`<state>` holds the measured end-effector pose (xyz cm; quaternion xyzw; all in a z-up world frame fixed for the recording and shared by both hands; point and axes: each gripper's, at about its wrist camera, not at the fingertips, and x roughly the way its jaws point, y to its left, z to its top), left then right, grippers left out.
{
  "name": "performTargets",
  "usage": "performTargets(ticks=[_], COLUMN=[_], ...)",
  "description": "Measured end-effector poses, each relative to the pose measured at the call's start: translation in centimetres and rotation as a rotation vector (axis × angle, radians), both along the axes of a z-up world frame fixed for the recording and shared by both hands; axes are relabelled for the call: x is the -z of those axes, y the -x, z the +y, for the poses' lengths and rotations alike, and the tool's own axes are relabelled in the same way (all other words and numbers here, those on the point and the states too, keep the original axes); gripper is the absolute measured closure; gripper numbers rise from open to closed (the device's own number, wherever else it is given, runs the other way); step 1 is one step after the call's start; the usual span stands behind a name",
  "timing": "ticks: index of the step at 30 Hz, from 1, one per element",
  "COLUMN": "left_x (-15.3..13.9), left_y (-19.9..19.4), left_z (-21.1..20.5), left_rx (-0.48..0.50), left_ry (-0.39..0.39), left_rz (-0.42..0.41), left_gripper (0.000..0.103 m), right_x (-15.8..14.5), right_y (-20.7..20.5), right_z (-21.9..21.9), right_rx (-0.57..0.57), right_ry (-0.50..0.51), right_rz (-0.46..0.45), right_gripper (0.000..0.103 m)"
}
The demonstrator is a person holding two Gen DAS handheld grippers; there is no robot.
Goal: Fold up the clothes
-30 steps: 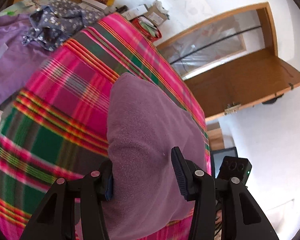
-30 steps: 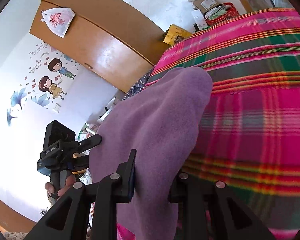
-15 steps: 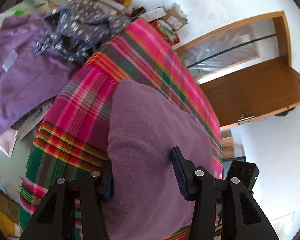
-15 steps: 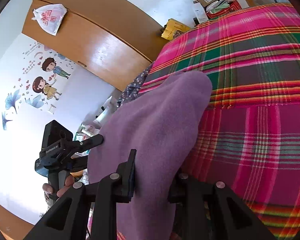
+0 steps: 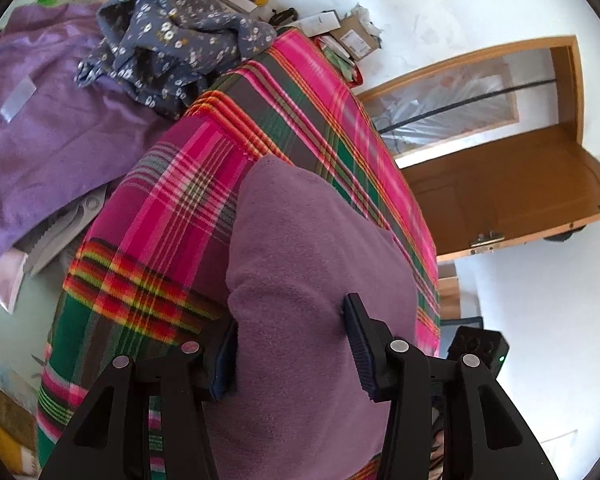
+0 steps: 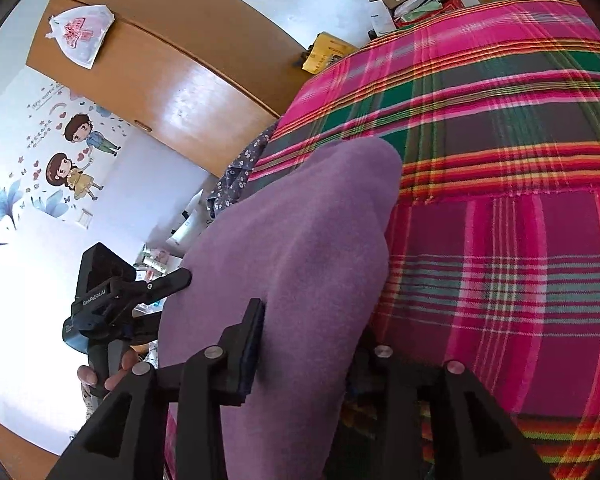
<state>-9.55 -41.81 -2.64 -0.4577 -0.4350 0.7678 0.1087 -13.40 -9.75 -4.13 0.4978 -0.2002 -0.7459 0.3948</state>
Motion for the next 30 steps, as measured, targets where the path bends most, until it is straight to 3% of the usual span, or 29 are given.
performTargets(ticks=[5, 11, 23, 30], left_x=[-1.2, -4.9, -7.7, -6.0], left_y=[-1.6, -4.9, -10.5, -13.3], left_z=[-0.2, 1.9, 8.2, 10.6], left_rx=[-0.036, -0.075, -0.128, -0.15], left_ry=[0.046, 0.261, 0.547, 0.594], left_rz=[0.006, 0.029, 0.086, 0.075], left_gripper=[0.053, 0.053, 0.053, 0.053], right_x=[-0.5, -2.1, -4.4, -6.0], right_y=[-0.8, -2.9, -8.5, -13.9], right_z=[0.7, 1.4, 2.4, 1.4], right_rx=[0.017, 0.044, 0.09, 0.052], right_ry=[-0.032, -0.116, -0.244, -0.327], right_rz=[0.01, 0.085, 0.244, 0.411], right_gripper=[0.064, 0.064, 0.058, 0.056])
